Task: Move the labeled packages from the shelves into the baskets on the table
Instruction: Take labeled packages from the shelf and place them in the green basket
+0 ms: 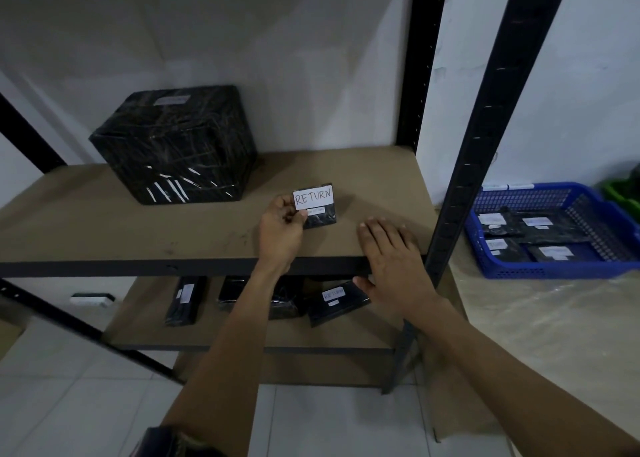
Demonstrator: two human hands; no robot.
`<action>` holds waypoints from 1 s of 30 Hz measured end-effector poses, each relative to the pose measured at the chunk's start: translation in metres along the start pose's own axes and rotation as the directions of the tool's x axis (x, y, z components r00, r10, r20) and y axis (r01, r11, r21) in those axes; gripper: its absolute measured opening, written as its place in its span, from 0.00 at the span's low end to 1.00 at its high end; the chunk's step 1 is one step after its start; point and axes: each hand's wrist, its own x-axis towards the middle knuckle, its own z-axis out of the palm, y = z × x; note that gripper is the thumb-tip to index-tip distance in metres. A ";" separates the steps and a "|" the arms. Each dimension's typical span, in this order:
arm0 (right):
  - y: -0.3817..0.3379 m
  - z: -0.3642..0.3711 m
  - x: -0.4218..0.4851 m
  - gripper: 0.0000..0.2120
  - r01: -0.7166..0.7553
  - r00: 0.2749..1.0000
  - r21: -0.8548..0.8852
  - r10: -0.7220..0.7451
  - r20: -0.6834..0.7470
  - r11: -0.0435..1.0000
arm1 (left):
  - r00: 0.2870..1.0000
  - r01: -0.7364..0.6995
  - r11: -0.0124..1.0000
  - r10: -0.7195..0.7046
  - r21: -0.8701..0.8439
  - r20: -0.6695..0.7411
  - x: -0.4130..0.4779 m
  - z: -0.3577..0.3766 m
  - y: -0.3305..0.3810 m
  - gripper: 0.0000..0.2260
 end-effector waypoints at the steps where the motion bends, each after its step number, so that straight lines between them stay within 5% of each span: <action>1: 0.000 0.000 0.000 0.42 0.002 1.000 0.001 -0.002 0.000 1.000 | 1.000 0.005 1.000 -0.005 -0.002 -0.004 0.000 0.000 0.001 0.11; 11: 0.004 -0.012 -0.005 0.43 0.075 0.995 0.078 -0.080 0.067 0.994 | 0.981 0.153 0.981 -0.165 -0.118 -0.104 -0.060 -0.010 0.037 0.08; 18: 0.017 -0.041 -0.068 0.29 0.201 0.966 0.276 -0.237 0.106 0.940 | 0.969 0.173 0.982 -0.182 -0.071 -0.164 -0.148 -0.011 0.068 0.08; 30: 0.114 -0.070 -0.256 0.16 -0.021 0.917 0.484 -0.176 0.357 0.875 | 0.974 0.200 0.976 -0.207 -0.082 -0.090 -0.320 0.065 0.119 0.08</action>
